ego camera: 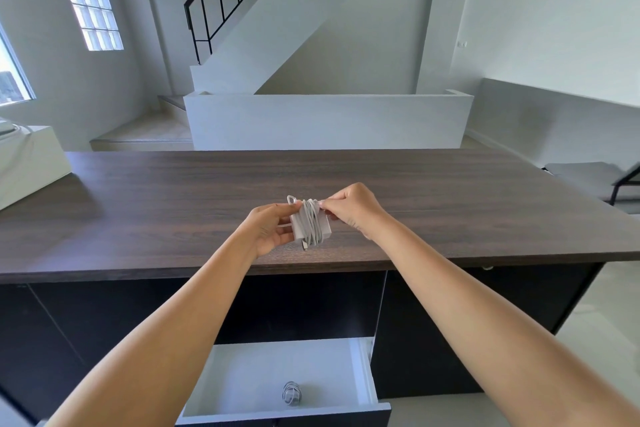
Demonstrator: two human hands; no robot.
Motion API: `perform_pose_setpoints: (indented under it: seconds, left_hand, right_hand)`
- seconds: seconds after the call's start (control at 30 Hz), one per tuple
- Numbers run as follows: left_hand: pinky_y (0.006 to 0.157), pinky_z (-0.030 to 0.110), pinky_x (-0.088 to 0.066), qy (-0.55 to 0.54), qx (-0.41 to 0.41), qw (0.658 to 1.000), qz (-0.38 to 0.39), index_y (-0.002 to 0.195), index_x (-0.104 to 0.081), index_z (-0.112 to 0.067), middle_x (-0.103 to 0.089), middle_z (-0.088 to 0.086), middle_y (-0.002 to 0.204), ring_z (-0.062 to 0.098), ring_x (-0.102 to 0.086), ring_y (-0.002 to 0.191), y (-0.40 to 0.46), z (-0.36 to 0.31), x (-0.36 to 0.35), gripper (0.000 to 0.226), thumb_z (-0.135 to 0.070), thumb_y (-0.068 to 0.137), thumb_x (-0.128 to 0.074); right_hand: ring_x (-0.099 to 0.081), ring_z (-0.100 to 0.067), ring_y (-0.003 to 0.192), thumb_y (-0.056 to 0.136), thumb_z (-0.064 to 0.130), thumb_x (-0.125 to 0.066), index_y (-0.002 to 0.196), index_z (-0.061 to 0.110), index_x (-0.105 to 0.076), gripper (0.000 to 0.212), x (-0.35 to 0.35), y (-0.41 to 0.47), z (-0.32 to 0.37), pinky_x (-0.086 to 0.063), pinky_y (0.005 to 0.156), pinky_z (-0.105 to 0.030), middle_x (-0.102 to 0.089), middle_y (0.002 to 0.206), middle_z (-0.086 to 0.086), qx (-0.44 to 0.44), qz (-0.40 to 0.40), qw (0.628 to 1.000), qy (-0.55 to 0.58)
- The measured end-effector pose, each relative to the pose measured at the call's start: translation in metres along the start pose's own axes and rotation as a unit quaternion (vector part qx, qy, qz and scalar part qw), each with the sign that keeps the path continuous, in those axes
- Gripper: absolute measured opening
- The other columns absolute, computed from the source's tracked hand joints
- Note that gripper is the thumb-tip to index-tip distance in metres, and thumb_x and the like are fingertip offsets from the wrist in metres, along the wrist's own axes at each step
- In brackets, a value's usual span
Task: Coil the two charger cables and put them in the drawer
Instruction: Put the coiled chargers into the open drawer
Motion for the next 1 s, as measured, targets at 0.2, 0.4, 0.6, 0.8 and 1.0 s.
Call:
perform_pose_setpoints:
  seconds: [0.2,0.4,0.6,0.8,1.0]
  left_hand:
    - [0.079,0.040,-0.057,-0.008,0.006,0.999,0.040,0.109,-0.060,0.000,-0.068,0.016,0.091,0.027,-0.068,0.082,-0.003,0.007,-0.008,0.028,-0.012,0.085,-0.067]
    - [0.072,0.037,-0.059,0.014,0.000,0.996,0.086,0.107,-0.063,-0.003,-0.069,0.013,0.092,0.024,-0.070,0.082,-0.009,0.005,-0.013,0.026,-0.014,0.084,-0.068]
    - [0.073,0.035,-0.059,0.041,0.004,0.992,0.123,0.106,-0.064,-0.004,-0.070,0.012,0.095,0.024,-0.068,0.085,-0.015,0.003,-0.015,0.025,-0.015,0.084,-0.067]
    - [0.070,0.029,-0.058,0.028,0.010,0.985,0.168,0.109,-0.065,-0.003,-0.070,0.011,0.094,0.019,-0.068,0.081,-0.022,0.000,-0.017,0.034,-0.018,0.078,-0.069]
    - [0.077,0.028,-0.057,0.049,-0.005,0.978,0.201,0.119,-0.061,0.002,-0.069,0.014,0.107,0.021,-0.069,0.091,-0.025,-0.006,-0.019,0.049,-0.011,0.074,-0.075]
  right_hand:
    - [-0.067,-0.014,0.087,0.079,0.019,-0.075,0.083,0.008,-0.077,0.011,0.005,-0.006,-0.001,-0.055,0.087,-0.031,-0.074,0.088,-0.004,0.025,0.006,1.000,0.006]
    - [-0.059,-0.012,0.089,0.076,0.016,-0.077,0.103,0.018,-0.068,0.029,0.009,-0.011,0.004,-0.054,0.080,-0.031,-0.064,0.096,0.000,0.042,0.035,0.998,0.018]
    - [-0.058,-0.007,0.100,0.078,0.020,-0.078,0.105,0.016,-0.074,0.028,0.003,-0.015,0.000,-0.044,0.081,-0.022,-0.071,0.106,0.001,0.034,0.116,0.992,0.048]
    - [-0.060,-0.007,0.077,0.071,0.026,-0.083,0.084,0.009,-0.075,0.022,0.008,-0.009,0.002,-0.050,0.071,-0.025,-0.072,0.084,-0.001,0.055,0.055,0.995,0.065]
    - [-0.063,-0.015,0.080,0.073,0.005,-0.079,0.069,0.009,-0.063,0.016,0.003,-0.005,-0.002,-0.058,0.074,-0.030,-0.067,0.081,-0.006,0.002,0.038,0.989,0.143]
Point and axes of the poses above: each hand's wrist, its own y-axis towards the middle knuckle, its own x-axis out of the back of the hand, z = x × y, the point moved 8 cm from there along y, towards the middle knuckle
